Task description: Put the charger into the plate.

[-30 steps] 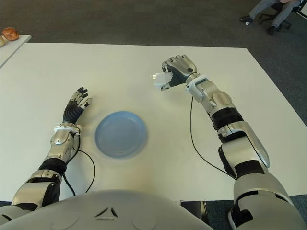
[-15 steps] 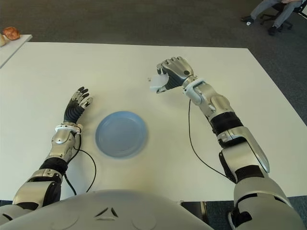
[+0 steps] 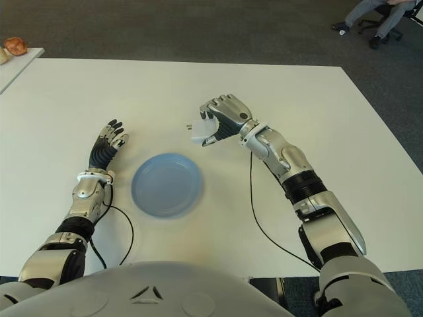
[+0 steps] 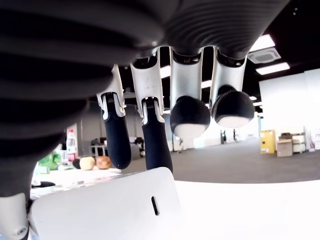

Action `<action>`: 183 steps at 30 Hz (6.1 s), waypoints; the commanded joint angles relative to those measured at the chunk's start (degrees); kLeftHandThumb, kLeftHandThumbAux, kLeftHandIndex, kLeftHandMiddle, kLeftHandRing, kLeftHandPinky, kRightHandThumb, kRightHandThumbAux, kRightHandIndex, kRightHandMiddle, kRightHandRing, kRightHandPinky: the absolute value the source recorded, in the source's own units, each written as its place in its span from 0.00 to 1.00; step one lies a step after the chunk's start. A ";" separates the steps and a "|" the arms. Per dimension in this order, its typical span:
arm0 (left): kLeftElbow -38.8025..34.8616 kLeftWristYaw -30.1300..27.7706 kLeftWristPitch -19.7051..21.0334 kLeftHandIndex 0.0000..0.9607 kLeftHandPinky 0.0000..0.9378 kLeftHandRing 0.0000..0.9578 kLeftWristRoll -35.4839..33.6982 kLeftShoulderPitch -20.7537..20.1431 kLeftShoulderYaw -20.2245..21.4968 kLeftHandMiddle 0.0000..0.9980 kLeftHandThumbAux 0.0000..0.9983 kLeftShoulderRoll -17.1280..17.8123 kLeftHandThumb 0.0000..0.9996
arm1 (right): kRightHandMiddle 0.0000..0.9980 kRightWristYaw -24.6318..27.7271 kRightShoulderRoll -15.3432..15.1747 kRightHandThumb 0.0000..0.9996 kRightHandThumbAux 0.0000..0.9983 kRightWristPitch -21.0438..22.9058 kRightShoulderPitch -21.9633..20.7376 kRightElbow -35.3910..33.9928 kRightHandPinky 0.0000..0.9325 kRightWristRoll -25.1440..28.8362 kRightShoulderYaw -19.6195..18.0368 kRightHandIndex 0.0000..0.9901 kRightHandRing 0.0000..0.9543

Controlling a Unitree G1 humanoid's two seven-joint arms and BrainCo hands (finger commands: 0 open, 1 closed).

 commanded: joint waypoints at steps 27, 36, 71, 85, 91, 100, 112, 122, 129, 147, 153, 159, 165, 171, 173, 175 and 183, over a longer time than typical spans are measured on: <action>4.91 1.63 6.25 0.06 0.12 0.12 0.96 3.08 -1.09 0.12 0.59 -3.11 0.00 | 0.88 12.60 3.80 0.75 0.71 1.49 8.29 -14.06 0.94 -0.85 1.23 0.45 0.92; 4.59 2.21 5.88 0.06 0.13 0.12 1.37 3.10 -1.29 0.12 0.58 -3.41 0.00 | 0.87 15.81 4.22 0.75 0.71 1.16 9.79 -16.61 0.92 -1.26 1.79 0.45 0.91; 4.24 2.36 5.63 0.06 0.14 0.13 1.29 3.08 -1.42 0.12 0.61 -4.20 0.00 | 0.87 18.76 8.35 0.75 0.71 1.62 12.51 -16.27 0.94 -1.06 3.90 0.45 0.91; 4.48 2.63 6.35 0.06 0.13 0.11 1.18 2.84 -1.49 0.10 0.62 -4.59 0.00 | 0.86 20.14 9.35 0.75 0.71 2.30 11.91 -15.62 0.94 -0.82 4.91 0.45 0.91; 4.63 2.95 6.55 0.06 0.13 0.11 1.24 2.70 -1.48 0.10 0.61 -4.83 0.00 | 0.86 19.45 10.09 0.75 0.71 2.18 11.90 -14.33 0.94 -1.07 5.09 0.45 0.90; 5.09 3.05 6.31 0.06 0.14 0.11 1.29 2.45 -1.50 0.10 0.61 -5.15 0.00 | 0.85 17.92 11.04 0.74 0.71 1.62 11.50 -11.82 0.93 -0.56 4.77 0.45 0.90; 5.48 3.63 6.69 0.08 0.11 0.10 1.88 2.11 -1.97 0.09 0.59 -5.29 0.00 | 0.41 9.77 10.61 0.53 0.50 -4.96 9.00 -4.48 0.47 -2.35 5.56 0.23 0.46; 5.11 4.29 6.94 0.09 0.14 0.10 2.09 2.22 -2.01 0.10 0.58 -5.59 0.02 | 0.02 6.84 8.81 0.37 0.24 -10.45 6.58 -1.02 0.04 -3.44 6.77 0.01 0.02; 5.02 4.90 7.27 0.10 0.16 0.11 2.12 2.17 -1.87 0.10 0.58 -5.90 0.05 | 0.00 7.88 8.29 0.29 0.21 -11.97 6.51 -0.65 0.00 -1.79 6.47 0.00 0.00; 5.67 5.41 7.20 0.10 0.13 0.10 2.33 1.71 -1.69 0.09 0.60 -6.24 0.05 | 0.00 10.94 7.77 0.25 0.16 -14.09 5.26 0.52 0.00 0.36 6.25 0.00 0.00; 5.71 5.09 7.09 0.11 0.14 0.10 2.06 1.69 -1.52 0.09 0.61 -6.35 0.05 | 0.00 11.01 7.54 0.26 0.16 -13.75 5.13 0.20 0.00 -0.01 6.18 0.00 0.00; 6.34 4.34 6.96 0.11 0.13 0.11 1.80 1.43 -1.42 0.11 0.62 -6.25 0.04 | 0.00 10.94 7.55 0.27 0.16 -13.50 5.11 0.37 0.00 0.14 6.00 0.00 0.00; 6.76 3.91 6.03 0.11 0.15 0.12 1.58 1.30 -1.25 0.12 0.65 -6.21 0.03 | 0.00 8.82 7.95 0.27 0.16 -12.51 5.02 0.79 0.00 -0.17 4.82 0.00 0.00; 5.99 3.78 5.83 0.09 0.15 0.13 1.70 1.82 -1.39 0.12 0.66 -6.14 0.02 | 0.00 3.77 10.58 0.26 0.18 -10.75 0.70 7.64 0.00 -0.01 3.02 0.00 0.00; 5.84 3.82 5.97 0.09 0.15 0.13 1.78 1.87 -1.44 0.12 0.66 -6.07 0.01 | 0.00 -0.15 12.75 0.26 0.21 -9.47 -2.75 14.29 0.00 0.54 1.86 0.00 0.00; 5.76 3.90 6.04 0.09 0.15 0.13 1.87 1.90 -1.47 0.12 0.66 -6.02 0.01 | 0.00 -3.42 14.67 0.25 0.24 -8.51 -5.48 20.16 0.00 1.37 0.90 0.00 0.00; 5.40 4.69 6.53 0.09 0.12 0.11 2.45 2.01 -1.84 0.12 0.66 -5.90 0.00 | 0.00 -4.79 21.52 0.20 0.36 -6.34 -8.99 32.32 0.00 14.48 -7.45 0.00 0.00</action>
